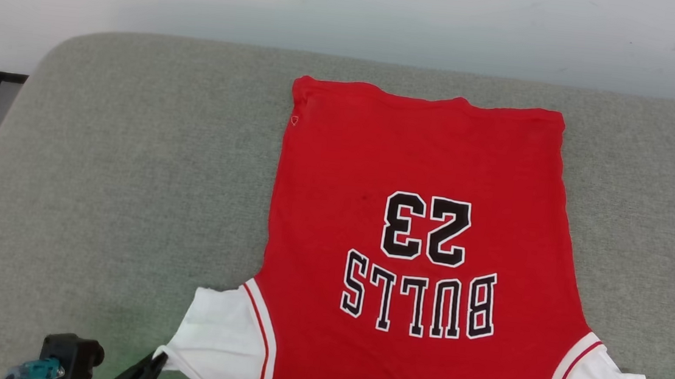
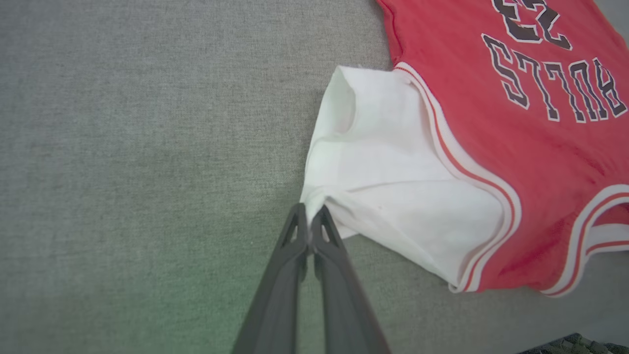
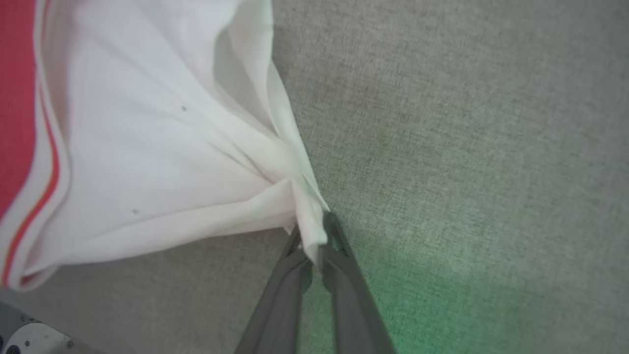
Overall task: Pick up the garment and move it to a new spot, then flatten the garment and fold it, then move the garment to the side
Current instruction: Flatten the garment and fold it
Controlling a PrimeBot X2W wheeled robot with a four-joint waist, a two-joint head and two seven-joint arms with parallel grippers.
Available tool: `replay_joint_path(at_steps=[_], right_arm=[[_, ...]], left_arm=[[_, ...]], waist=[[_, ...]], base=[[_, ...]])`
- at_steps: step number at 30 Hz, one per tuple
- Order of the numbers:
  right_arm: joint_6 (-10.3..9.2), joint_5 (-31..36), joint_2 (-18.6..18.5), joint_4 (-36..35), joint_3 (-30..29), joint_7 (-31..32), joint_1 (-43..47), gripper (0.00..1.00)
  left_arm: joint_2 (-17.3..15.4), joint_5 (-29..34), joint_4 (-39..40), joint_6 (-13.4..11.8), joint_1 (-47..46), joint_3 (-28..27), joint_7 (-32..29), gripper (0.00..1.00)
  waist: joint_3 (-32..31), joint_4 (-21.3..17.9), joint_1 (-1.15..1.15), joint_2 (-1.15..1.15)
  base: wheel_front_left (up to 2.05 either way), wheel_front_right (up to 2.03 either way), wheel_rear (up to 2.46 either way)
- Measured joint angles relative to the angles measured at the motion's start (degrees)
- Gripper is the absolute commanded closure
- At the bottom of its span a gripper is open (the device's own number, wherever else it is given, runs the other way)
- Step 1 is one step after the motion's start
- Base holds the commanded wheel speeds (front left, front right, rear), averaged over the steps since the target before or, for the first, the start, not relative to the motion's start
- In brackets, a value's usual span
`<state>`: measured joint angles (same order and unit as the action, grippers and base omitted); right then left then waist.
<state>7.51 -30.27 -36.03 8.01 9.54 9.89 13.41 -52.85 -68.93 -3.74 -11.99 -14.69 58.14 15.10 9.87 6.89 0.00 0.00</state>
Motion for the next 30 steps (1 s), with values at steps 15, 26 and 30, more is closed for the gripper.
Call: replay_joint_path(at_steps=[15,26,30], right_arm=[[0.00,-11.1,-2.4,-26.1,-13.2,24.8,-4.1,0.00],[-0.01,-2.4,2.1,-5.7,-9.7,25.1,-39.2,0.00],[-0.01,-0.6,2.5,5.6,-7.4,26.9,-49.6,0.00]], left_arm=[[2.9,2.9,-0.1,0.6,-0.1,-1.0,0.0,1.00],[9.6,10.3,-0.5,3.0,-9.4,1.4,-1.1,1.00],[12.2,12.0,-2.1,4.6,-12.3,2.3,-1.5,1.00]], waist=[[-0.2,-0.2,0.00,0.00],[5.3,4.6,0.00,0.00],[7.7,7.5,0.00,0.00]], base=[[0.00,0.00,0.00],[0.00,0.00,0.00],[0.00,0.00,0.00]])
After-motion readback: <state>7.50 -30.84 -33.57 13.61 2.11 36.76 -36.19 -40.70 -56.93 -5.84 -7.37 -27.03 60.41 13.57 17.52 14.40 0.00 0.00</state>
